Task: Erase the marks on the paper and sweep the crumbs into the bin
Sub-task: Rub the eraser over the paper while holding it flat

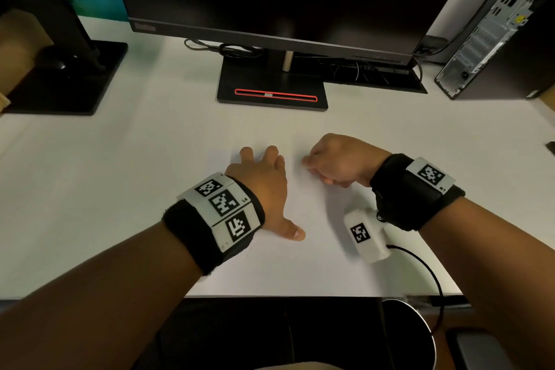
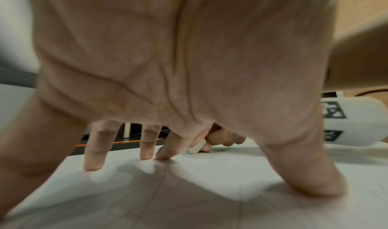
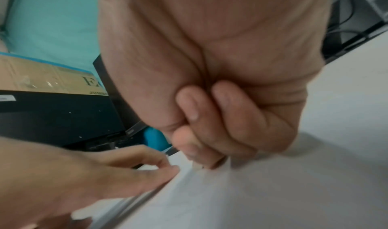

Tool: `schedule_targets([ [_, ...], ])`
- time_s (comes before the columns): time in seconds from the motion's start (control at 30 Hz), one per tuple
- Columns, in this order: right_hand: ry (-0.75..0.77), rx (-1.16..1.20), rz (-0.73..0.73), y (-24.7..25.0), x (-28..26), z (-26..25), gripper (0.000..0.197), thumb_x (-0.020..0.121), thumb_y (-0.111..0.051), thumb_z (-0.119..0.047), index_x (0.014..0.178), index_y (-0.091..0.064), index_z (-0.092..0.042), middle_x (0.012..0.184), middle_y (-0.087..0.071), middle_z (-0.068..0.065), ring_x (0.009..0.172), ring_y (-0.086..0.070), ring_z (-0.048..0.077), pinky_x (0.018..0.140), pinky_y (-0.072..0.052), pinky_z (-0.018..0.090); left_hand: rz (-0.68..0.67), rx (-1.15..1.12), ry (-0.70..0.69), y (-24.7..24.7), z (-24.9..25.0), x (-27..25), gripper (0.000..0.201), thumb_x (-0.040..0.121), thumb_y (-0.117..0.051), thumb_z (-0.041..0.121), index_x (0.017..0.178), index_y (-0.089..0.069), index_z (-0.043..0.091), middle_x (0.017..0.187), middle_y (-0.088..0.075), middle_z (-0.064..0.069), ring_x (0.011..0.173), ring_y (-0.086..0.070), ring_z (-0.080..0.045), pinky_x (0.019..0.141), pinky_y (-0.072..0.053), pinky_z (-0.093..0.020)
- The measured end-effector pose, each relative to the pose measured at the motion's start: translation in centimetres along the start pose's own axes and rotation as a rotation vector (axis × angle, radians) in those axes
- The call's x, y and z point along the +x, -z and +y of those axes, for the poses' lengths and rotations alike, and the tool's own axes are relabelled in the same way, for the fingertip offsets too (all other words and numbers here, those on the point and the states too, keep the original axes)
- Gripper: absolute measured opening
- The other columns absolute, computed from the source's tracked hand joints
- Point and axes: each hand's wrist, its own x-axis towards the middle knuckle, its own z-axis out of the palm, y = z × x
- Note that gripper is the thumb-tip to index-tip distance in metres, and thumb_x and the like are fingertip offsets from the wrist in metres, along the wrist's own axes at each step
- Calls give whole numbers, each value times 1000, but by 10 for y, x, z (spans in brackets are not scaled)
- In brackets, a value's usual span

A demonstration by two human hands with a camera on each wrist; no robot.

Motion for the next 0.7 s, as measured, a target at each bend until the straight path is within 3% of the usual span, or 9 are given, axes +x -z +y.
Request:
schedule_targets([
  [0.07,16,-31,16,0,-1,2,33,97,-50,-24,70,-58,-8,58,-50,9,48,-38,22,42,-34,21,2,2,2,0,0,-1,135,65,-62,87,157,-4,8,160,-4,-2,140,-17,-38,96,-44,-43],
  [0.17,49,-53,-102,-5,-6,2,34,99,-52,-29,73,-59,-9,56,-49,6,48,-37,21,44,-33,24,4,-1,-1,0,-1,0,133,64,-62,87,157,-7,9,160,-6,-2,140,-18,-38,95,-43,-42],
  [0.3,23,-51,-8,4,-6,8,35,100,-50,-27,73,-61,-7,59,-51,9,49,-40,22,44,-35,23,6,-4,3,-1,-1,0,134,63,-63,87,157,-6,9,160,-4,-2,141,-17,-38,96,-44,-44],
  [0.43,77,-101,-123,-5,-10,7,37,99,-52,-30,76,-63,-3,57,-53,6,50,-41,22,45,-36,25,-2,3,3,0,-1,1,136,63,-62,88,158,-2,10,161,-2,-1,142,-15,-38,96,-45,-45],
  [0.57,49,-87,-3,5,-7,12,37,100,-51,-29,72,-61,-8,57,-55,6,45,-42,21,45,-39,24,-19,-2,10,-1,-1,0,137,64,-61,88,158,2,12,163,5,2,144,-12,-37,101,-45,-50],
  [0.7,92,-110,-135,-5,-14,10,36,99,-51,-31,75,-63,-7,56,-54,5,46,-41,20,47,-38,25,-18,-6,8,0,-2,0,136,63,-60,89,158,1,13,162,3,1,144,-13,-37,100,-46,-49],
])
